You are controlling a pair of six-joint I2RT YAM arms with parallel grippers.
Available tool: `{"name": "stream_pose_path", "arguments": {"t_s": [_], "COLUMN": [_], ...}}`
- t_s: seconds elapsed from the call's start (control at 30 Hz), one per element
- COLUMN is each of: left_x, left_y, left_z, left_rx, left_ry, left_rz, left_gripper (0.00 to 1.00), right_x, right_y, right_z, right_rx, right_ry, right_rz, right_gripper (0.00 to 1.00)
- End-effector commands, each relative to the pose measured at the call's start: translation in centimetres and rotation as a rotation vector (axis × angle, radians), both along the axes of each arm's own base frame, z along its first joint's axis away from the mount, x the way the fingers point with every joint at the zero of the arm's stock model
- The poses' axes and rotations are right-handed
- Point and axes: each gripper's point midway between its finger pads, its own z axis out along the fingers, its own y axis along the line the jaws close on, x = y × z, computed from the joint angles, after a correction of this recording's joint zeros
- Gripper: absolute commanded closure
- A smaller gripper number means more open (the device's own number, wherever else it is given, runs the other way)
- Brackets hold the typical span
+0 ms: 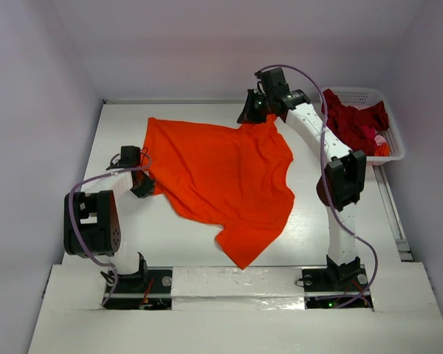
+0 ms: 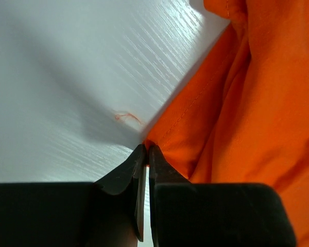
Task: Fold and stack the t-shirts
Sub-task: Flatten the tshirt out
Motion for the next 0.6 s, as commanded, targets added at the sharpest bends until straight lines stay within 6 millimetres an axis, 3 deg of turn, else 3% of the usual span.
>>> {"name": "stream_pose_path", "arguments": {"t_s": [0.0, 0.17, 0.27, 0.37, 0.47, 0.5, 0.57], "left_x": [-1.0, -0.8, -0.8, -0.6, -0.6, -0.6, -0.6], "left_y": [-0.2, -0.3, -0.2, -0.2, -0.3, -0.3, -0.3], "left_z": [-1.3, -0.6, 0.2, 0.9, 0.9, 0.9, 0.8], "left_rx": [-0.004, -0.007, -0.005, -0.001, -0.007, -0.009, -0.011], "left_ry": [0.048, 0.039, 0.033, 0.023, 0.021, 0.022, 0.025], "left_rz": [-0.004, -0.012, -0.022, -0.025, -0.020, -0.019, -0.019], "left_gripper": [1.00, 1.00, 1.00, 1.00, 1.00, 1.00, 1.00], "right_x": [0.2, 0.2, 0.2, -0.6, -1.4, -2.3, -2.7], "right_y": [0.5, 0.4, 0.0, -1.0, -1.8, -2.6, -3.9], "right_z": [3.7, 2.0, -1.6, -7.0, -9.6, -11.6, -12.6], "right_rx": [0.055, 0.038, -0.006, -0.071, -0.113, -0.142, -0.190], "right_ry": [-0.084, -0.052, 0.045, 0.186, 0.218, 0.265, 0.278], "right_rz": [0.018, 0.010, -0.021, -0.087, -0.145, -0.171, -0.228], "right_gripper": [1.00, 1.00, 1.00, 1.00, 1.00, 1.00, 1.00]}}
